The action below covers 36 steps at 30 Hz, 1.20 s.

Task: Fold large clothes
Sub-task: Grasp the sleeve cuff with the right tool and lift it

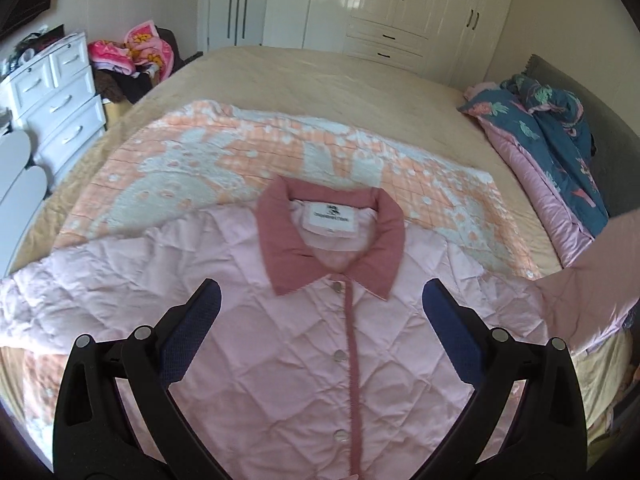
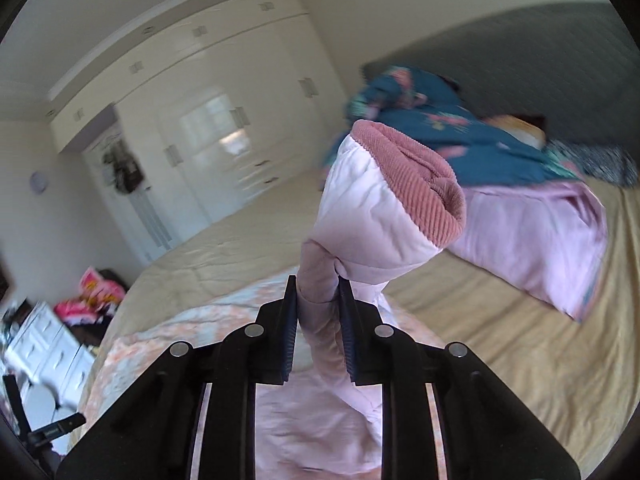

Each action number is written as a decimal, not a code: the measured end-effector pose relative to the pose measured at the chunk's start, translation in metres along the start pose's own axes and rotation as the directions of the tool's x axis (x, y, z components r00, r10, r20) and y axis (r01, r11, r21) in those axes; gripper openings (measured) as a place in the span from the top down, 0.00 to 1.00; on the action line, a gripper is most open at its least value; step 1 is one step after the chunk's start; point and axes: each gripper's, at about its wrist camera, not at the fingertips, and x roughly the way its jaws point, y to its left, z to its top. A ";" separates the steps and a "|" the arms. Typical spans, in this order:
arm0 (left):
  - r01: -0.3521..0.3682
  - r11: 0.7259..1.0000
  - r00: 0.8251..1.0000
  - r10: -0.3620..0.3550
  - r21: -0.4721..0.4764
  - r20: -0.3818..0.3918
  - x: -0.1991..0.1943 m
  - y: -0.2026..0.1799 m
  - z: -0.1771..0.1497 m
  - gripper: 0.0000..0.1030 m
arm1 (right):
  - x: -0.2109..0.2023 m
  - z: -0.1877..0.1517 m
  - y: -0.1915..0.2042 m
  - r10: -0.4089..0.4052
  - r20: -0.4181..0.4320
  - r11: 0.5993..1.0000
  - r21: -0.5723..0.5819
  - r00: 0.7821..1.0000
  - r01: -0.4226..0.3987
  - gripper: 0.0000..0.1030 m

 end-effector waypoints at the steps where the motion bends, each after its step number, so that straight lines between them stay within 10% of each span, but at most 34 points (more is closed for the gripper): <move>1: 0.001 1.000 1.000 -0.001 -0.006 0.004 -0.003 0.007 0.001 0.08 | -0.001 0.000 0.013 0.017 0.001 1.000 -0.017 1.000 -0.017 0.82; 13: 0.129 0.970 0.991 -0.132 -0.208 -0.002 -0.013 0.095 -0.005 0.08 | -0.007 -0.024 0.139 0.155 -0.050 0.974 -0.159 0.987 -0.161 0.82; 27: 0.006 0.976 0.999 0.002 -0.218 0.041 -0.022 0.160 -0.015 0.08 | 0.012 -0.084 0.235 0.260 -0.145 0.931 -0.224 0.955 -0.288 0.82; 36: 0.126 0.947 0.992 -0.125 -0.294 0.024 -0.007 0.188 -0.027 0.08 | 0.039 -0.144 0.274 0.286 -0.242 0.907 -0.242 0.927 -0.343 0.82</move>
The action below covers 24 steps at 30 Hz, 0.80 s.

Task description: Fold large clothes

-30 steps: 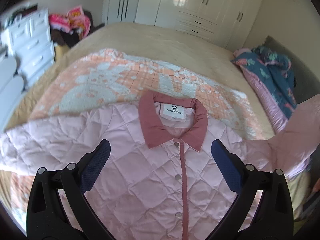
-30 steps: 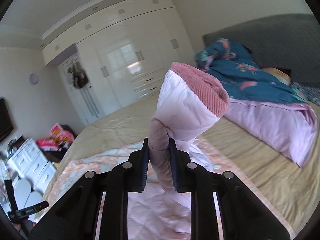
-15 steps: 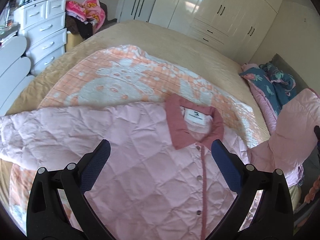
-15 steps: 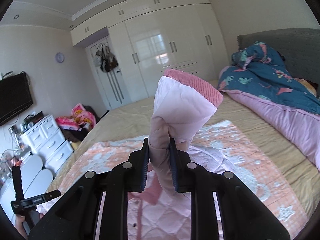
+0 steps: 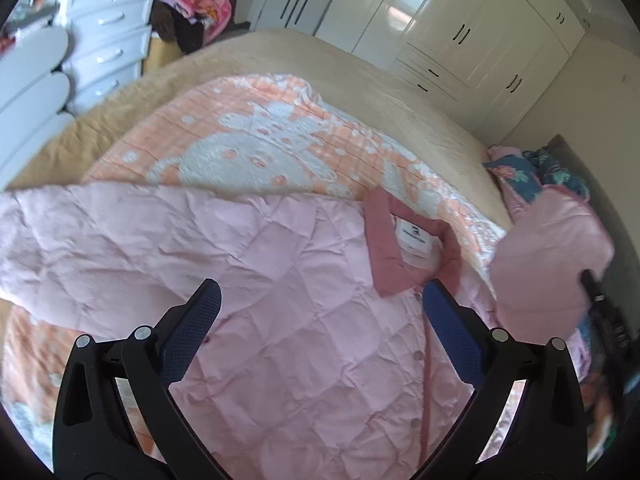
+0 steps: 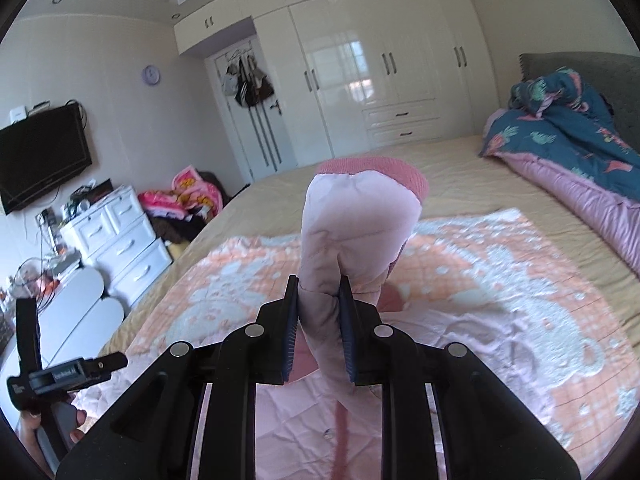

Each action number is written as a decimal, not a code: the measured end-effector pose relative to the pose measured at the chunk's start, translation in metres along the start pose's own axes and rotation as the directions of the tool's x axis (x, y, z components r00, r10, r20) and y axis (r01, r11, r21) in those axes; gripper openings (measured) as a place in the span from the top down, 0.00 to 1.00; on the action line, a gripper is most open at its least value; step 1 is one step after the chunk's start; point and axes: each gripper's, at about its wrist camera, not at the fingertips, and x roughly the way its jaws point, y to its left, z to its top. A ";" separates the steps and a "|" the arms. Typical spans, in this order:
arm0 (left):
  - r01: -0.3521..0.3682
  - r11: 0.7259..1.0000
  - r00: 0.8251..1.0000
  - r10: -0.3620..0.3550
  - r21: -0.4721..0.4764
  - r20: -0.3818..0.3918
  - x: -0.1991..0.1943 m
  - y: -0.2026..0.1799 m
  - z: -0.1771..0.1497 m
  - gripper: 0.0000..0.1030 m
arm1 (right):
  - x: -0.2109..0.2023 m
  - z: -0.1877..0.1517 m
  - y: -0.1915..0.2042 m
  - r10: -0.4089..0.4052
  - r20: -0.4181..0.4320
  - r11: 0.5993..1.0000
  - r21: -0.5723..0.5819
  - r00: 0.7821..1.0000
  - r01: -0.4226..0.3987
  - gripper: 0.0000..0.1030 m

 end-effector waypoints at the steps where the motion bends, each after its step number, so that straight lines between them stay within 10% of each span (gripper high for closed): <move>1: 0.031 0.999 0.999 -0.031 -0.013 -0.006 0.002 0.003 -0.002 0.08 | 0.005 -0.005 0.004 0.007 -0.009 1.000 -0.005 1.000 -0.007 0.82; 12: 0.147 0.985 0.986 -0.153 -0.089 -0.065 0.024 0.019 -0.013 0.08 | 0.062 -0.086 0.051 0.066 -0.161 0.994 -0.076 0.985 -0.079 0.81; 24: 0.254 0.948 0.950 -0.282 -0.193 -0.134 0.058 0.024 -0.030 0.08 | 0.088 -0.155 0.083 0.152 -0.355 0.971 -0.119 0.922 -0.206 0.69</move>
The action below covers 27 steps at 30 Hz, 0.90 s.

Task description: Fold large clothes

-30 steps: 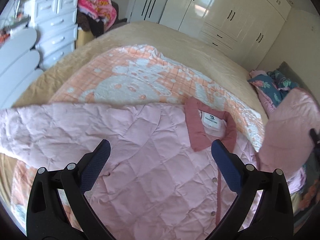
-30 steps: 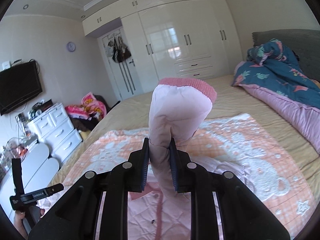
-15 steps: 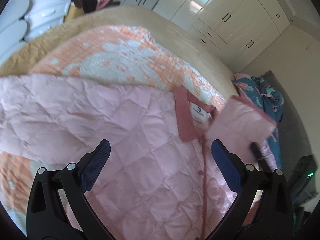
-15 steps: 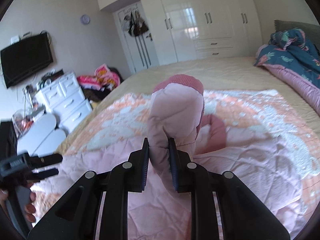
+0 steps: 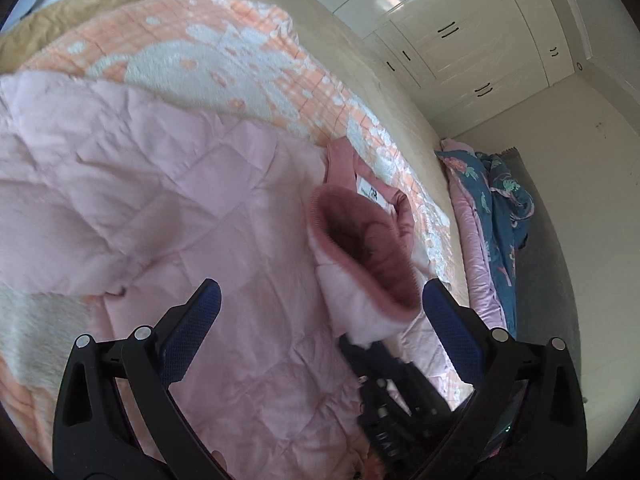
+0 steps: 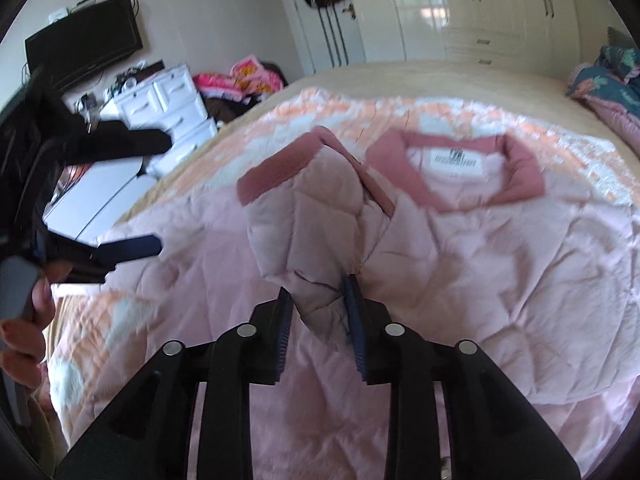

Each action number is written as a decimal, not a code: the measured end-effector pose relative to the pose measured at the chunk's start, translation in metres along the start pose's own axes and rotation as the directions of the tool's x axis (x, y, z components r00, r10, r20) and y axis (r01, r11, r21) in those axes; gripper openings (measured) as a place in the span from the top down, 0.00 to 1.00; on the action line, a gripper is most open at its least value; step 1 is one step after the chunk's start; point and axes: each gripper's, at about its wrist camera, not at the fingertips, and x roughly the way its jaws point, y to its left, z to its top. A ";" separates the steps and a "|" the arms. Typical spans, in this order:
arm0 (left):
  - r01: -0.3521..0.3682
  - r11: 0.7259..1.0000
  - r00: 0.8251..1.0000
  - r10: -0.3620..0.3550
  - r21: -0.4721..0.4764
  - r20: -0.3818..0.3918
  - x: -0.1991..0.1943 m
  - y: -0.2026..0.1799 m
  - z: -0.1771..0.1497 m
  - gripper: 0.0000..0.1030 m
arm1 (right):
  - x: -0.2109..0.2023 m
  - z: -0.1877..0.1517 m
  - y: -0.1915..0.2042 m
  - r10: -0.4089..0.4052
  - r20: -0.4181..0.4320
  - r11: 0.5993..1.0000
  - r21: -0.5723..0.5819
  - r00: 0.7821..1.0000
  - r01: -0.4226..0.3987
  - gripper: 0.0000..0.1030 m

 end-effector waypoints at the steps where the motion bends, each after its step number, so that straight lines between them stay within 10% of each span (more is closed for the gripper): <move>1: 0.011 1.000 1.000 -0.011 -0.010 -0.014 0.005 0.001 -0.002 0.08 | 0.000 -0.002 0.000 0.019 -0.014 1.000 0.003 1.000 -0.019 0.64; 4: 0.014 1.000 0.999 -0.015 -0.024 -0.042 0.016 0.002 -0.006 0.08 | -0.002 -0.009 0.001 0.078 -0.047 0.997 -0.007 0.996 -0.079 0.31; 13: -0.016 0.999 0.989 0.009 -0.045 -0.149 0.059 0.004 -0.031 0.09 | -0.069 -0.016 -0.048 0.040 0.039 0.998 0.038 0.998 -0.042 0.28; 17: -0.096 0.995 0.987 0.095 0.001 -0.126 0.070 -0.006 -0.037 0.65 | -0.096 -0.009 -0.106 -0.111 0.061 0.984 0.144 0.992 0.102 0.28; 20: -0.133 0.989 0.985 0.139 0.061 -0.102 0.070 -0.020 -0.034 0.88 | -0.113 -0.001 -0.141 -0.178 0.066 0.965 0.207 0.982 0.161 0.28; 27: -0.182 0.967 0.983 0.181 0.178 0.022 0.035 -0.042 -0.012 0.91 | -0.105 0.003 -0.196 -0.251 -0.024 0.939 0.236 0.968 0.249 0.28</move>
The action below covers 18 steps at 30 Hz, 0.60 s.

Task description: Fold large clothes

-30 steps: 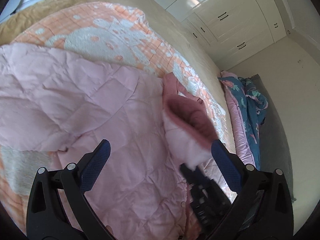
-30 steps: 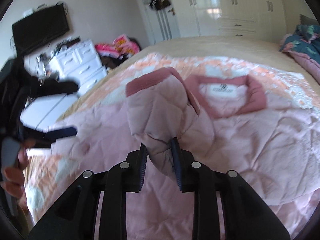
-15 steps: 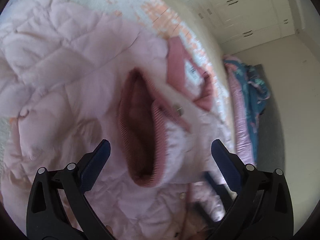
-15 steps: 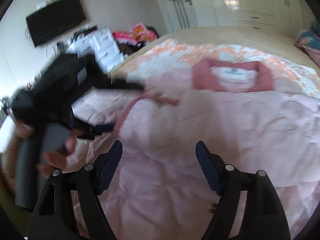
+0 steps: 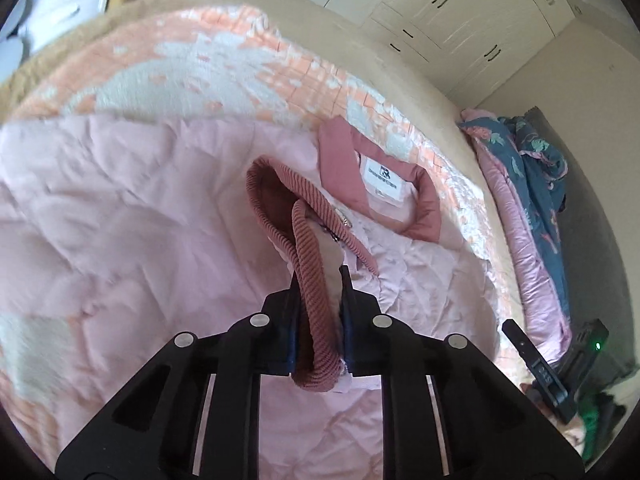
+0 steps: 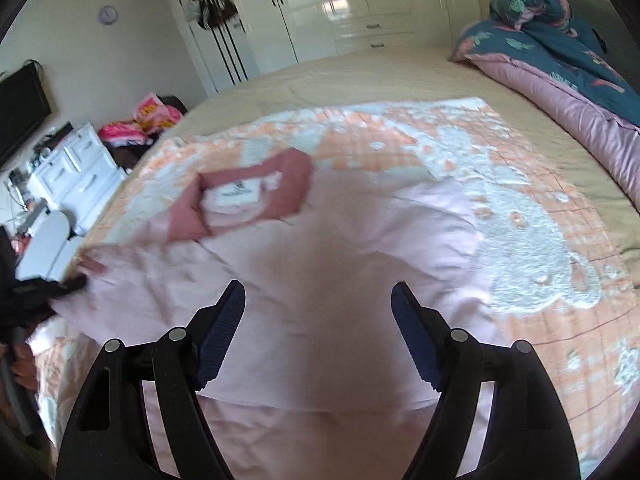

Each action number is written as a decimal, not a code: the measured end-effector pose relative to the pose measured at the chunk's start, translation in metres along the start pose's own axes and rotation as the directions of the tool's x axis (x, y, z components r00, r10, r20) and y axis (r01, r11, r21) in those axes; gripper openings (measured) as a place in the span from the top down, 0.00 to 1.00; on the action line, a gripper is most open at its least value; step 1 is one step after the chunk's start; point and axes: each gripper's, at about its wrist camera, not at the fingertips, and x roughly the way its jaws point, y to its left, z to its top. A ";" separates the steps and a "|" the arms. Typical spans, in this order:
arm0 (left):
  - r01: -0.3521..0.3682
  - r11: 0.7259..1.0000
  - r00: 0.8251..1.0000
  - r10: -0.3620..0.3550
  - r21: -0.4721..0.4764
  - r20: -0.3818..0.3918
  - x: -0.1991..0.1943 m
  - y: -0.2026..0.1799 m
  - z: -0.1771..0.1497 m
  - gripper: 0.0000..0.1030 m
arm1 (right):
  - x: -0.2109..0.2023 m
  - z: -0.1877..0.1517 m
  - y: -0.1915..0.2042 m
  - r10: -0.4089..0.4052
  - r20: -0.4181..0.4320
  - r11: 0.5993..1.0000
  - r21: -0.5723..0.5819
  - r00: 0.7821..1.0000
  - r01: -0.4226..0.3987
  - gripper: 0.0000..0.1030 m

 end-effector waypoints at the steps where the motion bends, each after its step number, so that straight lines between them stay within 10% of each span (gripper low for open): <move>1: -0.015 1.000 1.000 0.015 0.002 -0.005 0.002 0.004 -0.001 0.91 | 0.006 -0.003 -0.005 -0.014 -0.023 1.000 0.000 1.000 0.014 0.28; 11: -0.146 0.989 0.987 0.147 0.022 -0.071 0.036 0.033 -0.027 0.84 | 0.045 -0.029 -0.025 -0.093 -0.112 0.995 0.013 0.989 0.095 0.28; 18: -0.190 0.980 0.981 0.192 0.065 -0.034 0.010 0.025 -0.025 0.57 | 0.005 -0.024 -0.008 -0.041 -0.030 0.998 0.041 0.999 0.042 0.12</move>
